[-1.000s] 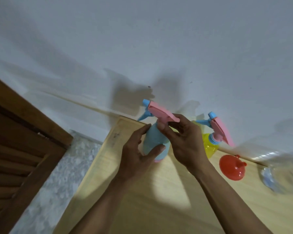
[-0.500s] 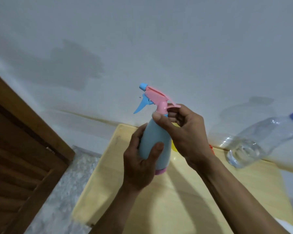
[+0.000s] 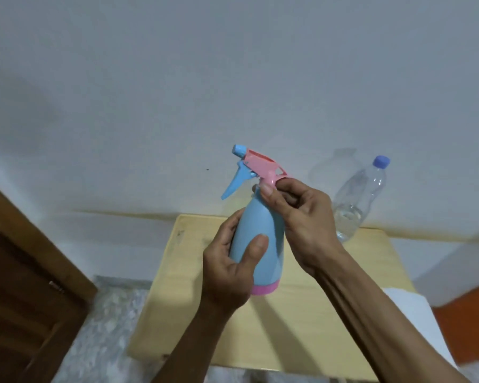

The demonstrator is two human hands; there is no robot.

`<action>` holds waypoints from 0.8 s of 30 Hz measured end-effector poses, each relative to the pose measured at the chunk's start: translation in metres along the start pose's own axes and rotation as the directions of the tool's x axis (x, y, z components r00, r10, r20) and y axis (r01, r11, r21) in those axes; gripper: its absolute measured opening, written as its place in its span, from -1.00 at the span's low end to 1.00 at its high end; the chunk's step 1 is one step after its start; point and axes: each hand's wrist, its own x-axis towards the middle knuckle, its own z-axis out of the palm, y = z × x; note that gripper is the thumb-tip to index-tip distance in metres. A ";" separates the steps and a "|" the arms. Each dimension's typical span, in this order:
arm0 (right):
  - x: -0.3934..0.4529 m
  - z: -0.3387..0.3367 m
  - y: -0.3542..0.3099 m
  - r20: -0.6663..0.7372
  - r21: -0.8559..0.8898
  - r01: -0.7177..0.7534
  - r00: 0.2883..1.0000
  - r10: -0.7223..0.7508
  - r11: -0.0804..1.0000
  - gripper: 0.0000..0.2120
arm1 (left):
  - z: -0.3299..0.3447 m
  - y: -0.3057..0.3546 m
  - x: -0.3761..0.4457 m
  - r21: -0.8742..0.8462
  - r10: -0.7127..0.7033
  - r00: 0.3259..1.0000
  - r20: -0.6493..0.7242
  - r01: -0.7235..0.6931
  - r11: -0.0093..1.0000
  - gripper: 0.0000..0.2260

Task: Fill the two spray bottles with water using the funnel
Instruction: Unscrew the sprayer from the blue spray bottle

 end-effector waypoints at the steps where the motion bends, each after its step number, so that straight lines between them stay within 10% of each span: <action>1: -0.008 -0.002 -0.003 -0.003 -0.001 0.000 1.000 0.000 1.000 -0.89 | 0.001 0.003 -0.006 -0.007 0.005 1.000 0.016 -0.005 1.000 -0.61; 15: -0.058 -0.035 -0.030 -0.272 -0.024 0.120 0.955 -0.122 0.993 -0.84 | 0.037 0.029 -0.037 0.000 0.010 0.991 0.134 -0.010 1.000 -0.55; 24: -0.044 -0.065 -0.031 -0.188 0.036 0.037 0.982 -0.030 0.999 -0.81 | 0.073 0.028 -0.035 -0.039 0.001 0.997 0.083 0.002 0.999 -0.50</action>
